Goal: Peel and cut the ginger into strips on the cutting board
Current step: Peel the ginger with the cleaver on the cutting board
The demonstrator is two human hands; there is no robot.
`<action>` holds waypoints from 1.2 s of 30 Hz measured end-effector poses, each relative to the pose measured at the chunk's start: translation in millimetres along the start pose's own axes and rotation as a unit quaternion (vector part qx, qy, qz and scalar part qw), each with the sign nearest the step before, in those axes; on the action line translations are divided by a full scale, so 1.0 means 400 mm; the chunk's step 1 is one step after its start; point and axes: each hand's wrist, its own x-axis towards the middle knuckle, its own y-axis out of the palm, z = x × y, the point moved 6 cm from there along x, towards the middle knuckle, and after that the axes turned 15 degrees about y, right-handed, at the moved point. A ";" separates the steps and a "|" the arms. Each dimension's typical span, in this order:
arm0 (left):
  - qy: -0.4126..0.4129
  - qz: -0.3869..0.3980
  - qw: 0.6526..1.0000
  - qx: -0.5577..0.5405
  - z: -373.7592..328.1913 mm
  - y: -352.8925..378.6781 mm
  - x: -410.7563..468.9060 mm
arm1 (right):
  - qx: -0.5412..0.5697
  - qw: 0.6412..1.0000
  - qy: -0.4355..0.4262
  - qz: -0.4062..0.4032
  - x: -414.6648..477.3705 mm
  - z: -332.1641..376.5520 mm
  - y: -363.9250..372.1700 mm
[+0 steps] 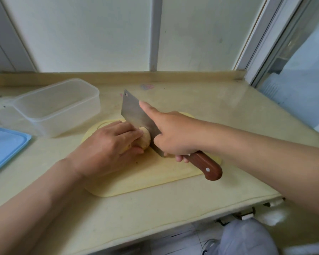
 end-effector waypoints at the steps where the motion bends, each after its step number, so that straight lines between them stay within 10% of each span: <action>1: 0.000 0.002 1.000 0.000 0.000 0.000 0.000 | -0.002 1.000 0.002 0.002 0.001 0.002 -0.001; 36: -0.004 -0.012 0.999 -0.037 0.001 -0.001 -0.005 | 0.178 0.978 -0.043 -0.101 -0.085 -0.102 0.005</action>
